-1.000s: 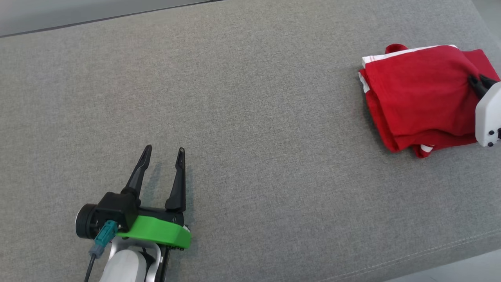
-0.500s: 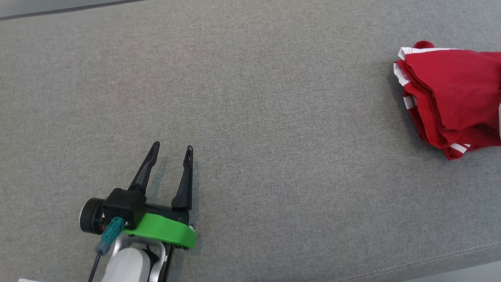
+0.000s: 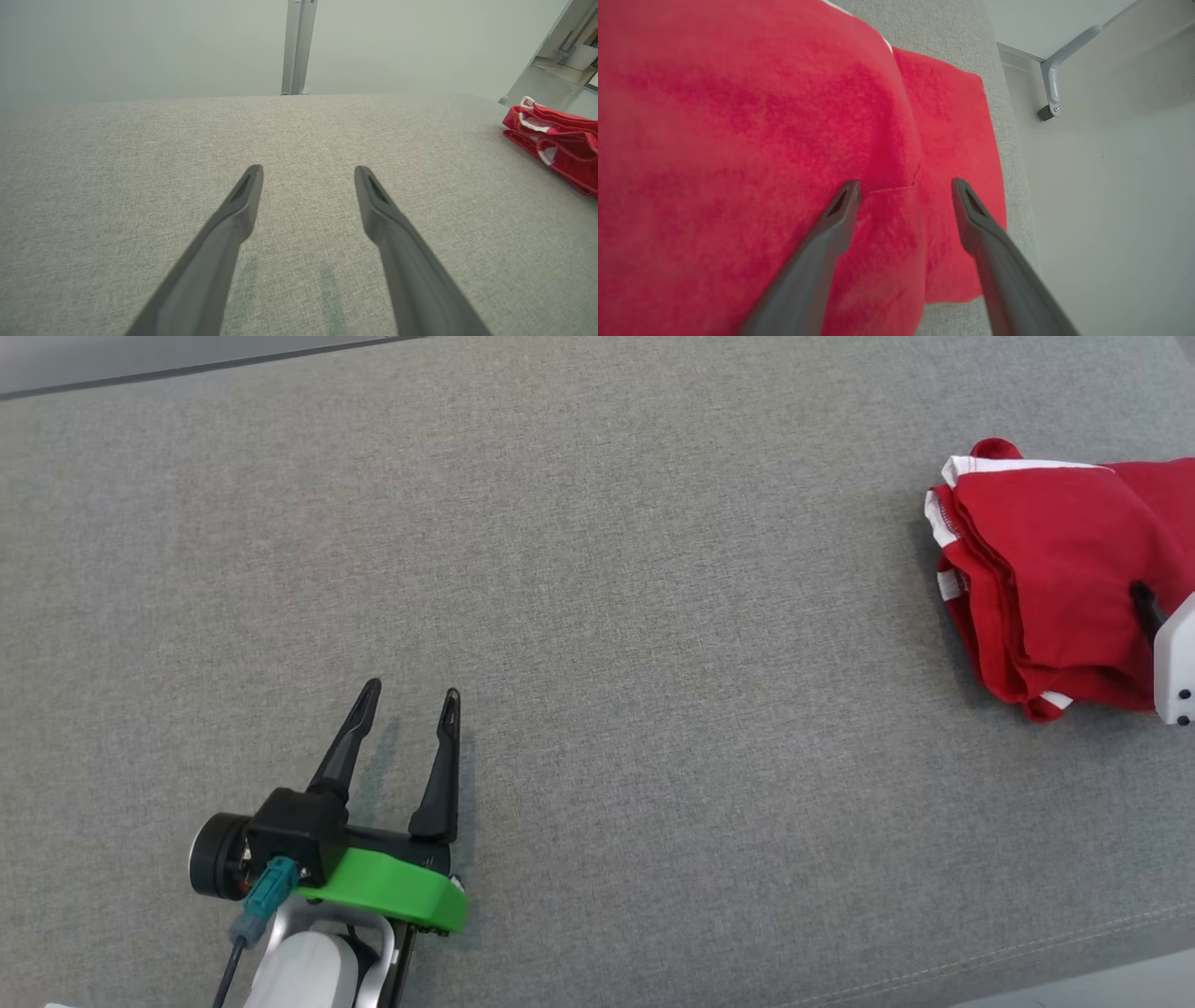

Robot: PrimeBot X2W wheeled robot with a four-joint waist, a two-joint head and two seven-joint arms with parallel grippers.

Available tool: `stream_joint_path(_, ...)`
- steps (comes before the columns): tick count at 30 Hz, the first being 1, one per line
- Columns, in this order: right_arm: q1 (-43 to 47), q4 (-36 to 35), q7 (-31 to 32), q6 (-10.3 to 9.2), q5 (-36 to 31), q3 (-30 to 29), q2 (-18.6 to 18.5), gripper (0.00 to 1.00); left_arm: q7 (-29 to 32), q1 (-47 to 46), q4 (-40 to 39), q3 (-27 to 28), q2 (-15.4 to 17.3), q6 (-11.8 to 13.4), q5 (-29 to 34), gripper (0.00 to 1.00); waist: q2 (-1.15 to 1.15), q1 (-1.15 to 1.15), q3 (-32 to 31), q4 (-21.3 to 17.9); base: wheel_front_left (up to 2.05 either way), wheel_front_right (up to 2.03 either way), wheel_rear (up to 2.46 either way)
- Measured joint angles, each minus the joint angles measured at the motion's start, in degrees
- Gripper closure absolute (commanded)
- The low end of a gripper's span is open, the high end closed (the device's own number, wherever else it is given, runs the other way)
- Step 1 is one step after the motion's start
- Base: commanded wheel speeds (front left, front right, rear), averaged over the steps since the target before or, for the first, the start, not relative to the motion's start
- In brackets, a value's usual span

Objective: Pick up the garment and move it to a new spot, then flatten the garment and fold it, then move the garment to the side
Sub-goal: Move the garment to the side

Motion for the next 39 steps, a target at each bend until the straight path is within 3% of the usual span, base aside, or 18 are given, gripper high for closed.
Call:
stream_joint_path(7,-1.2,1.1,-6.0,0.00,2.0,0.5,1.2,0.00,0.0,0.2,-0.1,0.4,0.5,0.5,-0.6,0.00,0.00,0.00,-1.2,-1.6,0.00,0.00,0.00)
stream_joint_path(14,-3.4,-3.5,-12.9,0.00,3.7,1.0,2.1,0.00,-0.8,0.5,0.1,3.5,0.3,1.5,-3.8,0.00,0.00,0.00,-4.4,-2.5,0.00,0.00,0.00)
stream_joint_path(20,-2.1,-7.9,-17.4,0.00,4.0,0.2,5.1,0.00,-1.6,1.5,1.7,6.1,-0.3,3.5,-5.8,0.00,0.00,0.00,-8.1,-2.7,0.00,0.00,0.00)
stream_joint_path(29,9.2,-16.4,-20.1,-0.01,-0.5,-8.8,14.9,0.00,-2.5,4.2,3.2,8.2,-0.6,5.7,-6.1,0.00,0.00,0.00,-13.0,-0.9,0.00,0.00,0.00)
stream_joint_path(39,26.5,-30.3,-20.3,-0.01,-12.5,-21.8,29.2,0.00,-3.1,7.2,4.8,9.4,-0.8,7.0,-6.3,0.00,0.00,0.00,-15.3,3.8,0.00,0.00,0.00)
